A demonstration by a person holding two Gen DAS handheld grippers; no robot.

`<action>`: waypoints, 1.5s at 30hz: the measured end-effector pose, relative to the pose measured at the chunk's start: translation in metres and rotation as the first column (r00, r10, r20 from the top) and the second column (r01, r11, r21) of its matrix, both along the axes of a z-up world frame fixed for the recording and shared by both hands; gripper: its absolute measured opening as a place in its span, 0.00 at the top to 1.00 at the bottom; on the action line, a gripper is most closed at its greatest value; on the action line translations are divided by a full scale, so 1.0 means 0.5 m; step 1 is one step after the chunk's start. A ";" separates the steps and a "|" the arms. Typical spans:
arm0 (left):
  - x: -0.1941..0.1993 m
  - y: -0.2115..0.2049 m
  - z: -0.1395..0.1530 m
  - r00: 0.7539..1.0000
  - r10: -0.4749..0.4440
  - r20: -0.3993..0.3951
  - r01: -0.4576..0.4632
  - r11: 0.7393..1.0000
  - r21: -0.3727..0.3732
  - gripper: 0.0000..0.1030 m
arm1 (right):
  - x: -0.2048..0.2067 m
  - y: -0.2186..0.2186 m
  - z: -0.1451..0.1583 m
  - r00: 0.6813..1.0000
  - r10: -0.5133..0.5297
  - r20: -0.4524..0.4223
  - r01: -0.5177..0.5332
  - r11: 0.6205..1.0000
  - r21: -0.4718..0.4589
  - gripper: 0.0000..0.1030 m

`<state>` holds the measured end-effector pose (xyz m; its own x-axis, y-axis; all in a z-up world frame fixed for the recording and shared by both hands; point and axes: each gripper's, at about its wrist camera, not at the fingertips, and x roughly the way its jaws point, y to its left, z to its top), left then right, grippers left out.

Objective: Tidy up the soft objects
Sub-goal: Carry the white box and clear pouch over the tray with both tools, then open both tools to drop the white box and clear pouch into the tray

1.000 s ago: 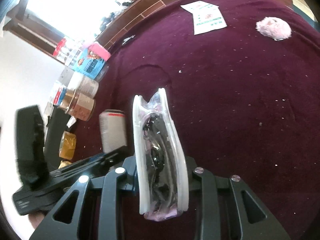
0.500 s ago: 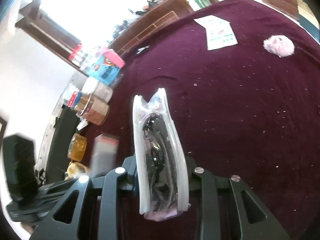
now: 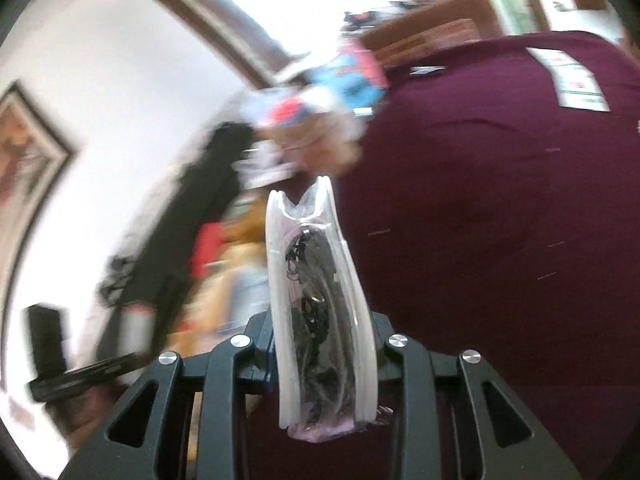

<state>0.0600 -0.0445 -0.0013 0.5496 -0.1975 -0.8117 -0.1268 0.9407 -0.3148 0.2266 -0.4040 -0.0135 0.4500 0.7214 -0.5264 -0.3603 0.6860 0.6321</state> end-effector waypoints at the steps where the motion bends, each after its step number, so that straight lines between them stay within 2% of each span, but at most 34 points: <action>1: -0.001 0.022 -0.002 1.000 0.013 0.004 -0.013 1.000 -0.010 0.74 | -0.029 0.032 0.015 0.999 0.030 0.016 -0.031 0.999 0.024 0.71; 3: 0.000 0.041 -0.006 1.000 0.021 0.004 -0.021 0.999 -0.027 0.74 | -0.070 0.088 0.027 0.997 0.070 0.019 -0.071 0.996 0.056 0.71; 6: 0.013 0.073 -0.007 1.000 0.023 0.012 -0.022 0.999 -0.042 0.73 | -0.115 0.182 0.019 0.994 0.105 -0.024 -0.103 0.991 0.087 0.71; 10: 0.041 0.099 -0.023 1.000 -0.002 -0.004 0.002 0.999 -0.044 0.73 | -0.148 0.277 -0.007 0.991 0.100 -0.091 -0.092 0.992 0.085 0.71; 12: 0.059 0.106 -0.035 1.000 -0.010 -0.013 0.010 1.000 -0.027 0.73 | -0.166 0.305 -0.002 0.997 0.003 -0.078 -0.007 0.998 -0.055 0.71; 13: 0.066 0.107 -0.039 1.000 -0.014 -0.018 0.013 1.000 -0.026 0.73 | -0.178 0.319 0.007 0.998 -0.043 -0.035 0.038 0.988 -0.149 0.71; 14: 0.074 0.111 -0.045 1.000 -0.019 -0.025 0.018 0.999 -0.030 0.73 | -0.190 0.338 0.018 0.996 -0.084 0.022 0.087 0.964 -0.250 0.71; 17: 0.093 0.117 -0.055 0.998 -0.041 -0.038 0.040 0.999 -0.033 0.73 | -0.209 0.377 0.020 0.985 -0.138 0.107 0.170 0.896 -0.410 0.71; 20: 0.104 0.118 -0.053 0.998 -0.062 -0.030 0.061 0.998 -0.033 0.73 | -0.214 0.409 -0.003 0.978 -0.153 0.144 0.205 0.846 -0.492 0.71; 25: 0.132 0.111 -0.057 0.996 -0.090 -0.027 0.090 0.996 -0.015 0.73 | -0.215 0.430 -0.029 0.962 -0.192 0.194 0.268 0.798 -0.539 0.69; 27: 0.142 0.100 -0.066 0.992 -0.121 -0.031 0.121 0.993 -0.005 0.73 | -0.211 0.438 -0.029 0.969 -0.182 0.167 0.244 0.817 -0.522 0.66; 28: 0.144 0.098 -0.069 0.992 -0.126 -0.031 0.126 0.992 -0.002 0.71 | -0.212 0.437 -0.028 0.973 -0.169 0.156 0.225 0.836 -0.500 0.56; 29: 0.144 0.095 -0.075 0.991 -0.128 -0.032 0.129 0.992 0.002 0.66 | -0.218 0.433 -0.022 0.978 -0.148 0.149 0.201 0.863 -0.464 0.50; 30: 0.143 0.095 -0.078 0.991 -0.132 -0.034 0.132 0.991 -0.005 0.51 | -0.225 0.432 -0.014 0.981 -0.130 0.147 0.182 0.882 -0.434 0.39; 31: 0.143 0.098 -0.080 0.991 -0.132 -0.034 0.131 0.991 -0.019 0.38 | -0.236 0.428 -0.004 0.983 -0.109 0.148 0.161 0.902 -0.400 0.33; 33: 0.128 0.108 -0.079 0.993 -0.114 -0.017 0.113 0.992 -0.060 0.35 | -0.259 0.412 0.014 0.984 -0.076 0.162 0.128 0.931 -0.342 0.30; 37: 0.092 0.119 -0.060 0.996 -0.086 0.024 0.088 0.993 -0.083 0.33 | -0.301 0.380 0.031 0.982 -0.025 0.186 0.072 0.966 -0.249 0.27; 41: 0.048 0.117 -0.041 0.995 -0.065 0.072 0.070 0.995 -0.072 0.33 | -0.328 0.329 0.021 0.978 -0.069 0.195 0.101 0.982 -0.158 0.27; 45: 0.015 0.118 -0.029 0.994 -0.053 0.098 0.062 0.994 -0.091 0.33 | -0.317 0.334 0.032 0.980 -0.018 0.200 0.034 0.996 -0.076 0.27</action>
